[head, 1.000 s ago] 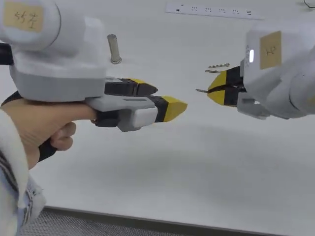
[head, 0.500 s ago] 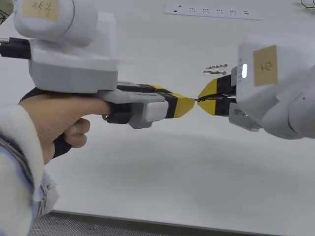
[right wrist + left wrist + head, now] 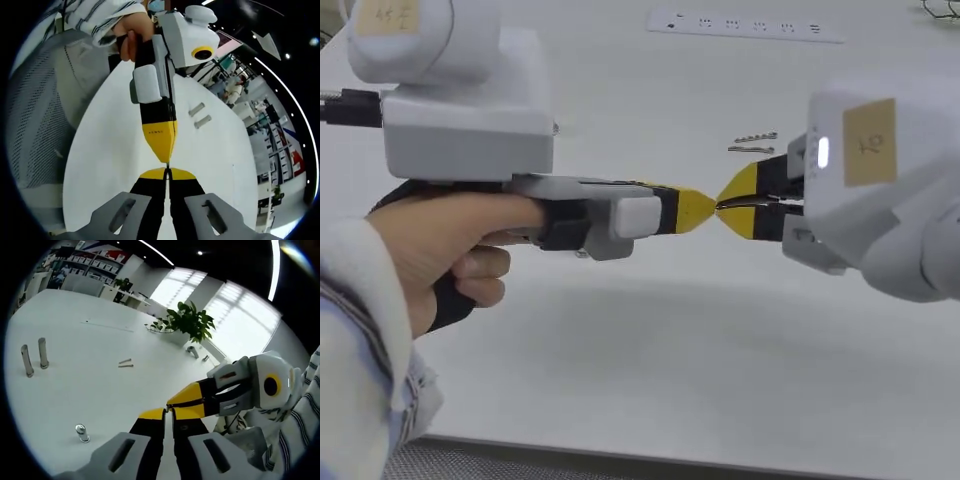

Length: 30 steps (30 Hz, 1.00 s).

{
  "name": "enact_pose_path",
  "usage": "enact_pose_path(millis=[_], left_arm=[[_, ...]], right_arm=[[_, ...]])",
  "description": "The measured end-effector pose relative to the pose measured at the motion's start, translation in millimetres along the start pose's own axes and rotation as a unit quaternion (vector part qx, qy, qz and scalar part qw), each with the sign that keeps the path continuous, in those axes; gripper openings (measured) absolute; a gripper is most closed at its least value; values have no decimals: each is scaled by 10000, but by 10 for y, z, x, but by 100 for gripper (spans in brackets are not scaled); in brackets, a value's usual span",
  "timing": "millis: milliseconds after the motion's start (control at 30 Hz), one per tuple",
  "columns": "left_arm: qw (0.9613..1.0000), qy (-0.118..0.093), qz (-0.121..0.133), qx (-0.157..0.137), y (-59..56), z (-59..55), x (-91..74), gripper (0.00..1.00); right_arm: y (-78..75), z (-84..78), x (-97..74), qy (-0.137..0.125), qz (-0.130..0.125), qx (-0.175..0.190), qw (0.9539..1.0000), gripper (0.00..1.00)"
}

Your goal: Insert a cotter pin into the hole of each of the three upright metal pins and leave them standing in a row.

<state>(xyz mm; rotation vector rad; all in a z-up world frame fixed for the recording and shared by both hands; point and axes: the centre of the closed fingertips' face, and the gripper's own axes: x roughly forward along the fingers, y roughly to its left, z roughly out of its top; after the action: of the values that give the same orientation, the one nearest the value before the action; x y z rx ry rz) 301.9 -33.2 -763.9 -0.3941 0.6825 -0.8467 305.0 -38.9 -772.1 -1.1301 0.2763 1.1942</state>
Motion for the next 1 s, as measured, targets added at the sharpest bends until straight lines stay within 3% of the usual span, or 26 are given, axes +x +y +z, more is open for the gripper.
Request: enact_pose_path(millis=[133, 333, 600, 767, 1000], left_arm=[[9999, -51, -28, -105, 10, 6, -3, 2], [9998, -84, -46, -196, 118, 45, -50, 1], [9995, -14, -45, -305, 20, -14, -39, 0], [9981, 236, -6, -564, 4, -74, -30, 0], [9983, 259, -17, -522, -20, -72, -31, 0]], right_arm=[[7, 26, 1, -36, -18, -10, 10000, 2], [3, 48, 3, -53, -33, -5, 10000, 2], [13, 64, 1, -67, -27, -29, 10000, 2], [58, 64, 18, -77, 39, -99, 9999, 2], [64, 61, 12, -108, 27, -39, 9999, 2]])
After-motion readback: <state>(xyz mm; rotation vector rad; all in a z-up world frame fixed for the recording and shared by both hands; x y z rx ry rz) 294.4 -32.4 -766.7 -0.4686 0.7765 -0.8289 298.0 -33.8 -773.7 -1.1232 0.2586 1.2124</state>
